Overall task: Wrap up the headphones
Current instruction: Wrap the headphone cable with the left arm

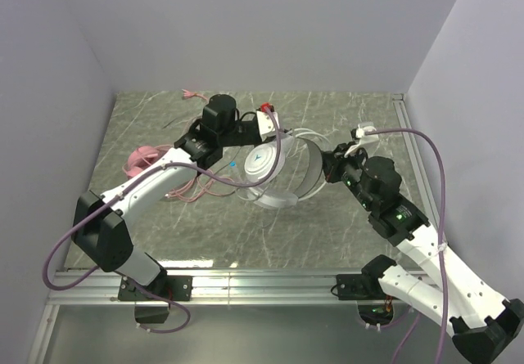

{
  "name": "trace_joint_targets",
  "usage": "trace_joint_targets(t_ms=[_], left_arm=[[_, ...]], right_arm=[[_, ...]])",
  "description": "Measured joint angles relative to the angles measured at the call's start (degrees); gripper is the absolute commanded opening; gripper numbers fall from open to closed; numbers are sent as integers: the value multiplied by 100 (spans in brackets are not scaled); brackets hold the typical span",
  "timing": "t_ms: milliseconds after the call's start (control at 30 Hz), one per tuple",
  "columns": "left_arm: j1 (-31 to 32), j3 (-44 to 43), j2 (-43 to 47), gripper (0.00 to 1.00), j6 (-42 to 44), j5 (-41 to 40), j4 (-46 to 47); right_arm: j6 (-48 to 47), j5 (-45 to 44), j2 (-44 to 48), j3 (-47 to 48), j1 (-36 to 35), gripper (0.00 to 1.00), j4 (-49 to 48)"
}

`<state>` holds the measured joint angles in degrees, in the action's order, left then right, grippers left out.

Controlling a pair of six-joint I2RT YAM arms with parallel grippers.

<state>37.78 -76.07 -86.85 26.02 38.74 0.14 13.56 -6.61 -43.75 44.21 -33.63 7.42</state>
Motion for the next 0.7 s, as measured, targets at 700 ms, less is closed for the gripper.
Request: trace_joint_targets(t_ms=[700], left_arm=[[-234,949,562,20,-1427,354,1488]], right_arm=[[92,50,166,339,0,0,341]])
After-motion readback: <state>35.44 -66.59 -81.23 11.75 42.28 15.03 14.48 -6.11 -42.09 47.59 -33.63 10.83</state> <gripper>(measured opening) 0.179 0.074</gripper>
